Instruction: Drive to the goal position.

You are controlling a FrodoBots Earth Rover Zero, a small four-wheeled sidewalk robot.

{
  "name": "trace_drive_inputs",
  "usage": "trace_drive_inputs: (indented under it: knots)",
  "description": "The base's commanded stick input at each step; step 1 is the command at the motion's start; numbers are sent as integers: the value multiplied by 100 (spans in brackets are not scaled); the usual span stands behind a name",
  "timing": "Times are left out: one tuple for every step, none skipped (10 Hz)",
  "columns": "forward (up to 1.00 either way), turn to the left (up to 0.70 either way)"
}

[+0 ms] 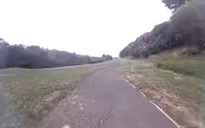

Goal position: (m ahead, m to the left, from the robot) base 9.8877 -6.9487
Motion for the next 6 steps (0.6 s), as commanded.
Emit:
trace_drive_inputs:
  knots:
    - [45,0]
    - [45,0]
    - [45,0]
    - [45,0]
    - [45,0]
    - [45,0]
